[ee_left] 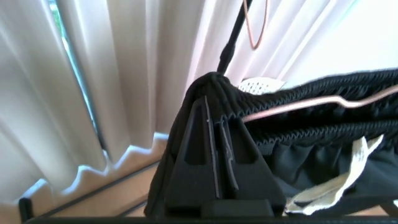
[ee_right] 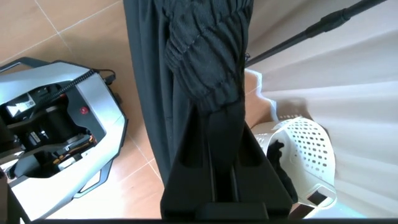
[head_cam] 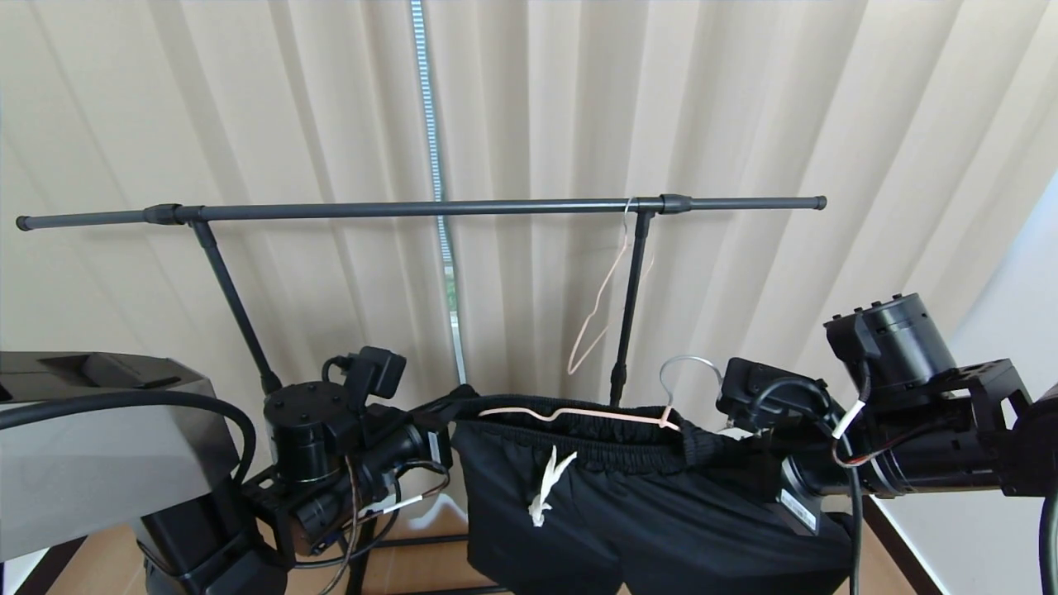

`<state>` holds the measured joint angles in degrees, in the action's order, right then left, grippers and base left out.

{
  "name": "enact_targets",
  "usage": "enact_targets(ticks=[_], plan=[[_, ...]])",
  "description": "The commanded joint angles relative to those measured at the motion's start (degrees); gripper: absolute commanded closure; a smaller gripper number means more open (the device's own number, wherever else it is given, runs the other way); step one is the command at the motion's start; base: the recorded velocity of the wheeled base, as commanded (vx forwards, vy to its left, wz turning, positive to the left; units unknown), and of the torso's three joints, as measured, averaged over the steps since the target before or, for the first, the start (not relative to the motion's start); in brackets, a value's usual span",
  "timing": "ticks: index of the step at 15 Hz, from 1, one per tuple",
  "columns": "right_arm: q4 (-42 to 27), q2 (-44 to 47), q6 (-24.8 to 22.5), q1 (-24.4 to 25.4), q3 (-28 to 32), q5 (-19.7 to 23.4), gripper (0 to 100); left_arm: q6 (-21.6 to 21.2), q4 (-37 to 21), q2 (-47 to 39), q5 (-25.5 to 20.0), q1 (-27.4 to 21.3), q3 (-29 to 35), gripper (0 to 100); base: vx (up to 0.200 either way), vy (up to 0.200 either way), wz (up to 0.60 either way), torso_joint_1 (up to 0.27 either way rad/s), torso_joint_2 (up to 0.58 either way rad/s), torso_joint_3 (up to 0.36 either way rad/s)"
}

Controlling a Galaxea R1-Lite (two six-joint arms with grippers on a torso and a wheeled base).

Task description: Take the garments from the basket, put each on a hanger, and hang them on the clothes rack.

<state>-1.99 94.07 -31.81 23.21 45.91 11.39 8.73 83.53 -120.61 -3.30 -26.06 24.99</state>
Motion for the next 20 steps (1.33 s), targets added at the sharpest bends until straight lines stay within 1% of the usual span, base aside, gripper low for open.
enact_targets(ticks=[1, 3, 4, 5, 7, 8, 10, 12, 13, 15, 17, 19, 20], plan=[[0.23, 0.41, -0.01, -0.10, -0.21, 0.04, 100, -0.38, -4.78, 3.98, -0.04, -0.22, 1.46, 100, 0.000, 0.000, 0.00, 0.000, 0.00, 0.000], [0.41, 0.93, -0.01, -0.10, -0.03, -0.66, 100, -0.47, -13.66, 6.53, -0.04, -0.22, 6.47, 100, 0.000, 0.000, 0.00, 0.000, 0.00, 0.000], [0.49, 1.90, 0.08, -0.10, 0.14, -0.93, 100, -1.43, -19.55, 7.67, 0.05, -0.74, 10.34, 100, 0.000, 0.000, 0.00, 0.000, 0.00, 0.000], [0.49, 1.99, 0.08, -0.10, 0.06, -1.72, 100, -2.40, -23.85, 9.26, 0.23, -1.36, 12.36, 100, 0.000, 0.000, 0.00, 0.000, 0.00, 0.000], [0.93, 2.25, 0.16, -0.10, 0.23, -2.33, 100, -2.84, -32.03, 10.84, 0.40, -2.68, 15.70, 100, 0.000, 0.000, 0.00, 0.000, 0.00, 0.000], [2.25, 2.78, 0.16, -0.18, -0.03, -2.60, 100, -2.93, -35.37, 11.45, 0.58, -3.12, 17.20, 100, 0.000, 0.000, 0.00, 0.000, 0.00, 0.000], [3.48, 2.96, 0.34, -0.18, -0.47, -4.44, 100, -4.60, -42.75, 13.56, 1.37, -3.91, 19.57, 100, 0.000, 0.000, 0.00, 0.000, 0.00, 0.000], [3.83, 3.84, 0.34, -0.45, -0.38, -5.15, 100, -5.30, -48.81, 15.06, 2.42, -4.17, 22.12, 100, 0.000, 0.000, 0.00, 0.000, 0.00, 0.000], [4.18, 4.27, 0.43, -0.62, -0.03, -6.11, 100, -5.30, -51.54, 15.85, 3.04, -5.14, 22.91, 100, 0.000, 0.000, 0.00, 0.000, 0.00, 0.000], [7.00, 4.80, 0.60, -0.80, -0.65, -6.64, 100, -5.39, -57.43, 17.08, 5.24, -6.54, 25.02, 100, 0.000, 0.000, 0.00, 0.000, 0.00, 0.000], [7.35, 5.07, 0.52, -1.24, -1.09, -8.05, 100, -5.30, -63.23, 17.69, 6.82, -6.81, 28.27, 100, 0.000, 0.000, 0.00, 0.000, 0.00, 0.000], [7.35, 5.07, 0.52, -1.24, -1.53, -8.66, 100, -5.30, -65.86, 18.22, 7.35, -6.54, 30.20, 100, 0.000, 0.000, 0.00, 0.000, 0.00, 0.000], [7.44, 5.07, 0.52, -1.24, -1.61, -8.75, 100, -5.30, -67.45, 18.66, 7.43, -5.40, 31.26, 100, 0.000, 0.000, 0.00, 0.000, 0.00, 0.000]])
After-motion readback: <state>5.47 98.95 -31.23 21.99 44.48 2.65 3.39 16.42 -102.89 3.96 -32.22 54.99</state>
